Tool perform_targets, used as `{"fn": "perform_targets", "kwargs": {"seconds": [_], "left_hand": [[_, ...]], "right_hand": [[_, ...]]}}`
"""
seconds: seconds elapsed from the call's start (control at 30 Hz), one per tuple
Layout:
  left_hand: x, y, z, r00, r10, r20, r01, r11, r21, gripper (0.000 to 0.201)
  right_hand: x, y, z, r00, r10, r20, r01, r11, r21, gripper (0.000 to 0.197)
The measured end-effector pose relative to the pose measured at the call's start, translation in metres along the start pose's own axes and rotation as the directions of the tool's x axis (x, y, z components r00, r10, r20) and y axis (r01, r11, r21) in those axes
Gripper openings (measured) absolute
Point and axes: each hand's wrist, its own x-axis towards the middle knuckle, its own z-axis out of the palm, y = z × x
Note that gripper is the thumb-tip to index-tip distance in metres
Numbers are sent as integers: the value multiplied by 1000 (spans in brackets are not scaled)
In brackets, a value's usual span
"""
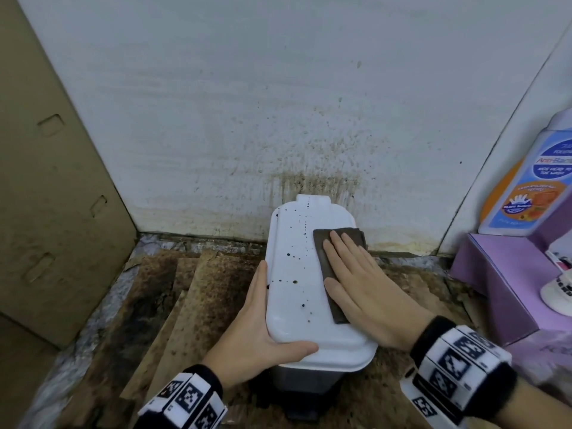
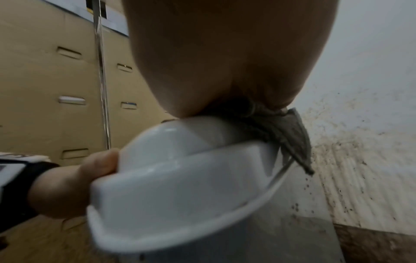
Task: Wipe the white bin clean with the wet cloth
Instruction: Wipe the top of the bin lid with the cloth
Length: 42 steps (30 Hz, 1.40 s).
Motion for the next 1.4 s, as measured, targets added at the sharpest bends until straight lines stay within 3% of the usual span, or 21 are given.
{"fn": "perform_targets", "kwargs": {"seconds": [0.13, 0.37, 0.73, 1.07, 1.27, 1.4], "left_hand": [[0, -2, 1, 1000, -11, -15, 10, 998, -59, 149], [2, -3, 0, 999, -38, -16, 37, 996, -77, 149], [2, -3, -2, 999, -52, 0, 52, 993, -104, 150], [0, 2, 2, 999, -35, 5, 35, 996, -88, 152], [0, 2, 3, 1000, -20, -1, 20, 997, -70, 152], [0, 0, 4, 1000, -11, -10, 10, 999, -53, 152]], "right_hand": [[7, 2, 0, 1000, 3, -17, -2, 1000, 18, 65], [65, 24, -21, 995, 13, 100, -20, 998, 62, 67], [133, 46, -38, 994, 85, 68, -88, 996, 31, 68], [103, 48, -23, 995, 91, 38, -91, 996, 6, 68], [46, 26, -8, 997, 69, 26, -70, 996, 46, 68], [4, 3, 7, 999, 28, -34, -28, 1000, 11, 80]]}}
